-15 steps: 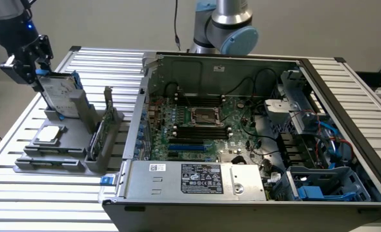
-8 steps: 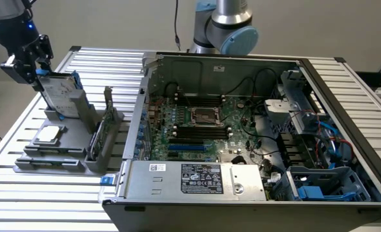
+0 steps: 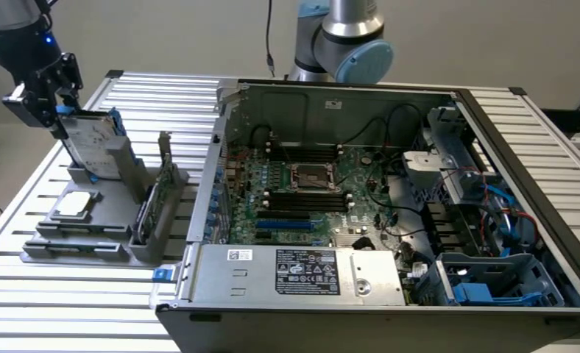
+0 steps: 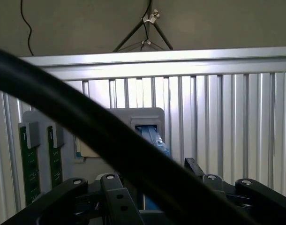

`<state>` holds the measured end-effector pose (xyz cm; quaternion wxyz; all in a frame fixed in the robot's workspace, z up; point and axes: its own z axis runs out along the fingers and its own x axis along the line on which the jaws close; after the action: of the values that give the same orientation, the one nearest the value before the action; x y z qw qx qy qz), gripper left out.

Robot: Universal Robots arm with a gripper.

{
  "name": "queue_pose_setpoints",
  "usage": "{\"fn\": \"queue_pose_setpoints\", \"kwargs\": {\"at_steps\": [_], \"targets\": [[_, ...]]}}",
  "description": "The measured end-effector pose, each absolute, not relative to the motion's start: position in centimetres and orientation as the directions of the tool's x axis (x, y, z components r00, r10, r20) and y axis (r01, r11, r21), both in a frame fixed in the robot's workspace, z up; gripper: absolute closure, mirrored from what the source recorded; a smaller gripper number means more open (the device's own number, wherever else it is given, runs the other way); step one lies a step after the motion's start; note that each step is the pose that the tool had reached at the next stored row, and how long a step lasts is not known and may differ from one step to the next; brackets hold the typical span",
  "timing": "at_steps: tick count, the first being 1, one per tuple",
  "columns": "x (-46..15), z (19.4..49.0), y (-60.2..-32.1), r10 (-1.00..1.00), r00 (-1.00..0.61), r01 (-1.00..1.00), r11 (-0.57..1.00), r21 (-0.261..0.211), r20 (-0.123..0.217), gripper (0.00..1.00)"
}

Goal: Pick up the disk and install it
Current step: 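Pick up the disk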

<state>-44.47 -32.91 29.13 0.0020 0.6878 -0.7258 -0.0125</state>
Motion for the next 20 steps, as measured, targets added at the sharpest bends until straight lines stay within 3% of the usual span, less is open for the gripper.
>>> {"fn": "queue_pose_setpoints", "kwargs": {"at_steps": [8,11,17,18,20], "targets": [[-44.46,28.97,-32.91,-0.998,-0.054,-0.998,0.054,0.021,-0.014,0.42],[-44.46,28.96,-32.91,-0.998,-0.054,-0.998,0.054,0.021,-0.014,0.56],[-44.46,28.96,-32.92,-0.998,-0.054,-0.998,0.054,0.021,-0.014,0.58],[-44.46,28.96,-32.92,-0.998,-0.054,-0.998,0.054,0.021,-0.014,0.64],[-44.46,28.96,-32.92,-0.998,-0.054,-0.998,0.054,0.021,-0.014,0.67]]}}
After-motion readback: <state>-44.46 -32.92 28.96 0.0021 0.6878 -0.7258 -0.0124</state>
